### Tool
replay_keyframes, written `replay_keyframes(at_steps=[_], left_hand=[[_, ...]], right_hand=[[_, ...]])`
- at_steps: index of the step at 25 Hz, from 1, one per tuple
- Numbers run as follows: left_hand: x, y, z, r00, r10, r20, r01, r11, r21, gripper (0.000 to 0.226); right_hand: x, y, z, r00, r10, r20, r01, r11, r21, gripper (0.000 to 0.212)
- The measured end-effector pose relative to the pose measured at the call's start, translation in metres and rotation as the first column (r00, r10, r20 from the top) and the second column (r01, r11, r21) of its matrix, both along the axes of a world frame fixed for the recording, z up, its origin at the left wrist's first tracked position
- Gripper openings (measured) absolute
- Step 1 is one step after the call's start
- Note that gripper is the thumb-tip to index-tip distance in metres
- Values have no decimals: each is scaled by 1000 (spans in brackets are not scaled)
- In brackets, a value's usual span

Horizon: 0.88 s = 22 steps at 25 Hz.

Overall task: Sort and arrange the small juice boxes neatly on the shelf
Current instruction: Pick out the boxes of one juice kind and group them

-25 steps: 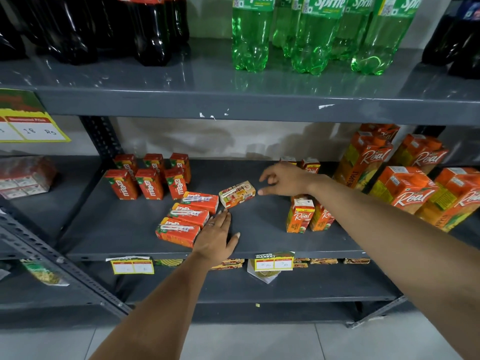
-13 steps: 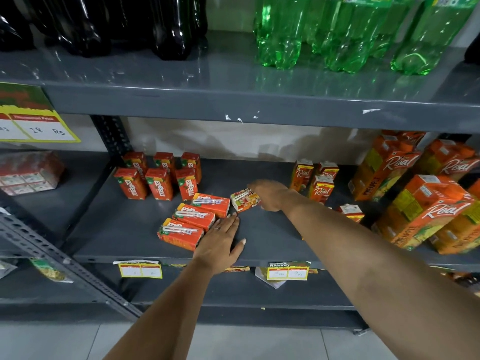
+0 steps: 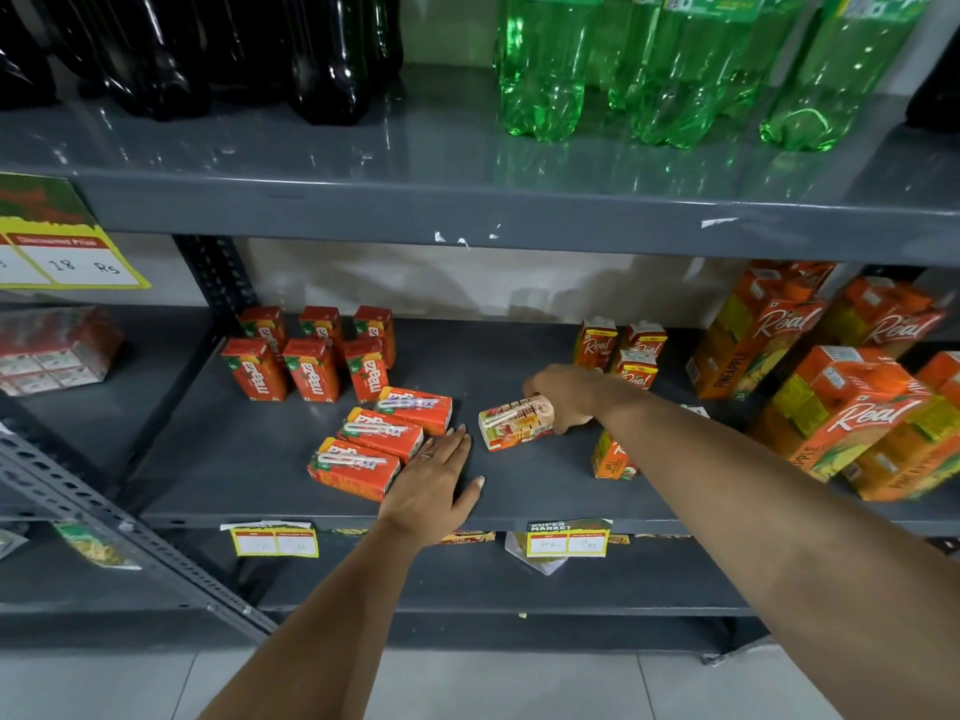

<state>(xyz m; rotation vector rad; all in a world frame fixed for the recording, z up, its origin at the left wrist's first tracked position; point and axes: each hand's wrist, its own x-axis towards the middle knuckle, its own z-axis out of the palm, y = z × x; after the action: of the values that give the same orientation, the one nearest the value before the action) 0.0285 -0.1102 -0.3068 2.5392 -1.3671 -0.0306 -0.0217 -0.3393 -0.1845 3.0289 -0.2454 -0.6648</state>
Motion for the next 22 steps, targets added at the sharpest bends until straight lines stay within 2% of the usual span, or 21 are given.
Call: replay_keyframes(at_steps=[4,8,10,13,15,18,22], left_hand=[[0,-1,2,1000,-8,-6,8,1000,0,72],[-3,-1,5,1000,9,-14,-9,1000,-4,69],[-4,-1,6,1000,12,-14,-12,1000,-4,68],[-3,-1,6,1000,11,-17,-11,1000,2,69],[-4,0,7,1000,12,-19,-12,1000,2,70],[-4,0,8,1000,19,-23,-19,1000,5,67],[-4,0,7,1000,18,-22,-18,1000,9,67]], right_hand=[[-9,2,36,978,168,127,-170,986,5,43],[-25,12,52,943,320,87,-311,944,-108,37],[-32,16,51,947,314,72,-307,947,-93,45],[-39,19,51,965,250,76,-250,968,3,71],[-42,22,52,968,242,74,-244,969,25,78],[-44,25,52,965,250,77,-252,967,22,66],[-43,16,54,981,176,86,-177,984,-3,52]])
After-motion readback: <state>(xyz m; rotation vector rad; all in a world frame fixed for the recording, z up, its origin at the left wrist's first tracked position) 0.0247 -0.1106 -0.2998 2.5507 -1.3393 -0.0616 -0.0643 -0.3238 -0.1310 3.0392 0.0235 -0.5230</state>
